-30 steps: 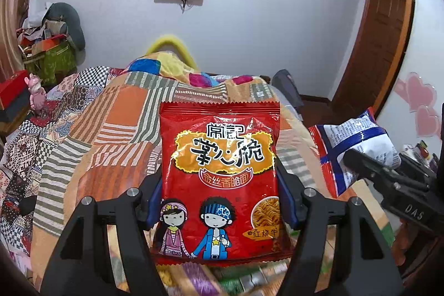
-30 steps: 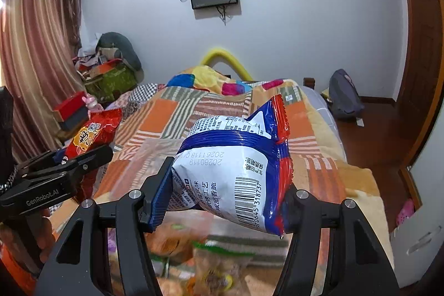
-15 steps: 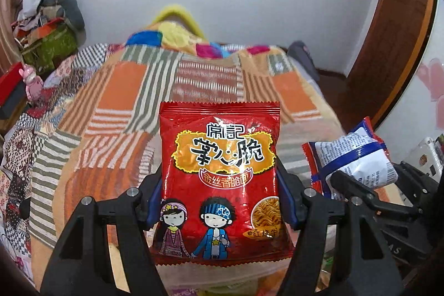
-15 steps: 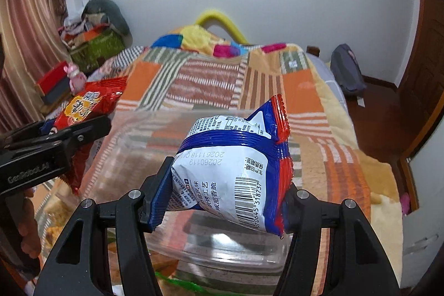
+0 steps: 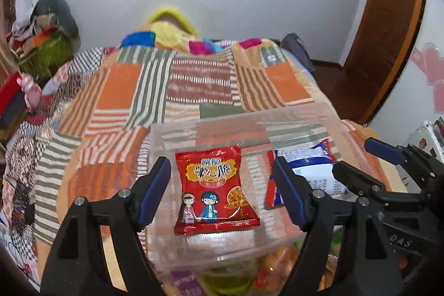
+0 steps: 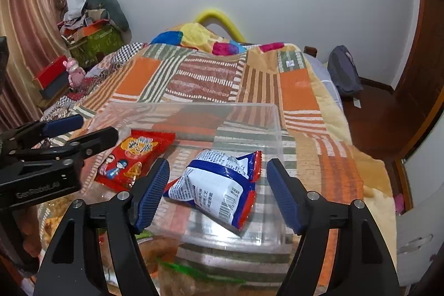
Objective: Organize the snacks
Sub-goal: 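Grasp the purple coconut roll with the left tool while the right grasps the cracker roll, then lower both rolls into the clear box and open both tools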
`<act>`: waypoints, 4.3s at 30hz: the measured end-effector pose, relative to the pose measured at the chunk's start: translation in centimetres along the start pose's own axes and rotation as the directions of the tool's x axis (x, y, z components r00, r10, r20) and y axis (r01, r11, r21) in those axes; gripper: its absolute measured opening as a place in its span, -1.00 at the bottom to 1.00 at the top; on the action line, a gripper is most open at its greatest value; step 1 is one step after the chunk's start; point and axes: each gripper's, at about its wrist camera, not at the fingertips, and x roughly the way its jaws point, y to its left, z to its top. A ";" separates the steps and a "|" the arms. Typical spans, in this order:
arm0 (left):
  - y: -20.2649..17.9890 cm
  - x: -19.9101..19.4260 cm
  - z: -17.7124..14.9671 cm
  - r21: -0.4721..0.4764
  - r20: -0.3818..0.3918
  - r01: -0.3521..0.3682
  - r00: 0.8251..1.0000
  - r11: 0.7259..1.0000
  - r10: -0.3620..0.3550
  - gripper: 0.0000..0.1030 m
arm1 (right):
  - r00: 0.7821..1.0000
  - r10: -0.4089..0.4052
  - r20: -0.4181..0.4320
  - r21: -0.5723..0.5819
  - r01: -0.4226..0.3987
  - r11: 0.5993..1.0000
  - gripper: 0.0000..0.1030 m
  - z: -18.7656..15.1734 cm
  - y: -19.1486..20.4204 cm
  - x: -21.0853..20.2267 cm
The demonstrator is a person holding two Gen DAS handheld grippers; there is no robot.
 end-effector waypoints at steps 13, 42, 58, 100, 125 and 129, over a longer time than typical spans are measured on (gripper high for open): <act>1.2 -9.4 -2.2 0.013 0.098 0.015 0.995 1.000 -0.016 0.67 | 0.992 -0.022 0.122 0.015 0.021 1.000 0.38 -1.3 -0.4 -7.3; 0.3 -2.4 -14.4 0.067 -0.161 -0.068 0.984 0.995 0.078 0.62 | 0.987 -0.098 -0.128 0.187 0.121 0.975 0.40 -13.1 -7.6 -4.8; 1.0 -4.4 -16.1 0.068 -0.094 -0.092 0.991 0.993 0.098 -0.08 | 0.985 -0.123 -0.120 0.101 0.136 0.986 -0.20 -14.7 -4.8 -4.3; 2.3 -11.4 -7.5 -0.029 0.148 0.010 0.989 1.000 -0.006 -0.18 | 0.986 0.000 0.165 0.074 -0.013 0.997 -0.33 -3.9 -0.8 -8.0; 3.0 1.3 -3.3 -0.050 -0.001 0.007 1.000 0.999 -0.007 -0.18 | 0.994 0.073 -0.086 -0.034 -0.077 0.996 -0.33 0.4 3.5 4.5; 3.3 2.2 -3.6 -0.066 -0.030 0.026 0.999 0.997 -0.028 -0.17 | 0.989 0.079 -0.127 -0.044 -0.085 0.995 -0.32 0.1 3.6 5.4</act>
